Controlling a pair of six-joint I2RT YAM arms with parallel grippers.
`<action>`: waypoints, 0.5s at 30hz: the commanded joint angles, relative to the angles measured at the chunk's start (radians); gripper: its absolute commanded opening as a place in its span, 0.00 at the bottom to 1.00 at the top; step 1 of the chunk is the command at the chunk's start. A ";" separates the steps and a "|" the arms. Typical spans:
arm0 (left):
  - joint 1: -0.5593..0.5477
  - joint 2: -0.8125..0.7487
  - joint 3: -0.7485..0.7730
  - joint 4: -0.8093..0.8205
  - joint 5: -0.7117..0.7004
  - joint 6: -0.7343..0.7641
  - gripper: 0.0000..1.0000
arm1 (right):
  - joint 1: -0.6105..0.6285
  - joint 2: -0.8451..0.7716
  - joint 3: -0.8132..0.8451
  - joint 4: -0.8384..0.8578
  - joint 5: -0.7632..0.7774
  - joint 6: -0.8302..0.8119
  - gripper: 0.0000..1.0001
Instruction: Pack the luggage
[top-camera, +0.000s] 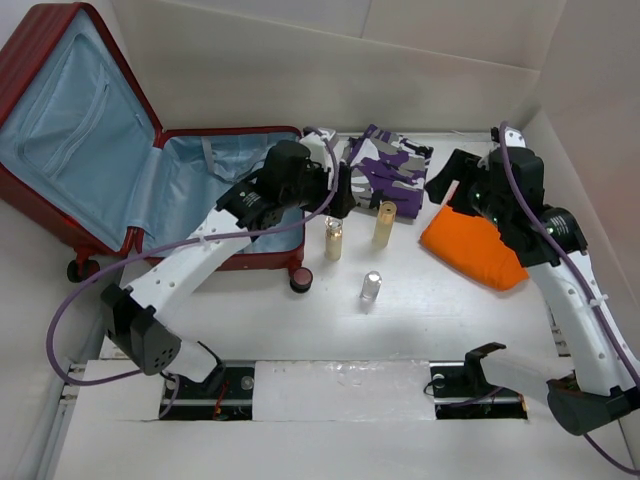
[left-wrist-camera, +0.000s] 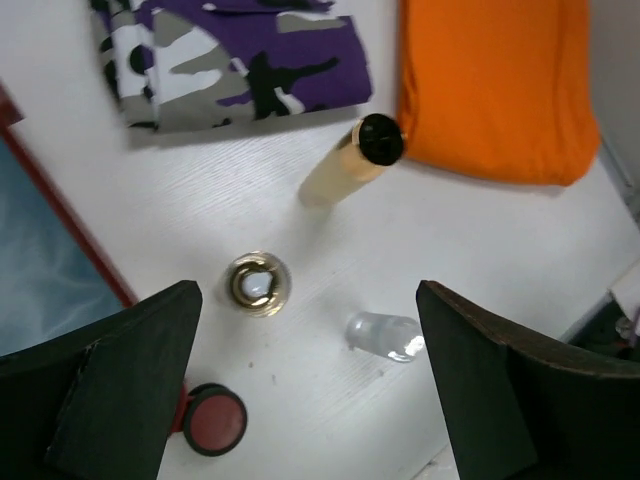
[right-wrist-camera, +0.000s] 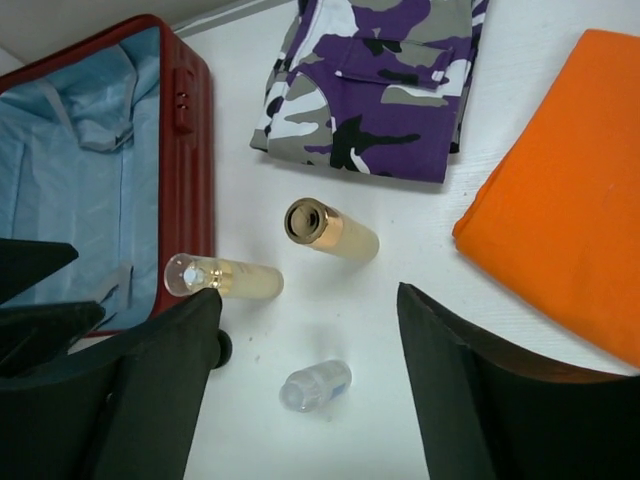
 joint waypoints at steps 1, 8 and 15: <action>0.030 -0.030 -0.044 -0.001 -0.128 0.000 0.88 | -0.008 -0.023 -0.022 0.059 -0.007 0.001 0.79; 0.008 0.042 -0.092 0.017 -0.169 0.000 0.82 | -0.008 -0.023 -0.050 0.079 -0.055 0.001 0.83; -0.007 0.108 -0.092 0.028 -0.154 0.009 0.80 | -0.008 0.000 -0.050 0.079 -0.081 -0.030 0.84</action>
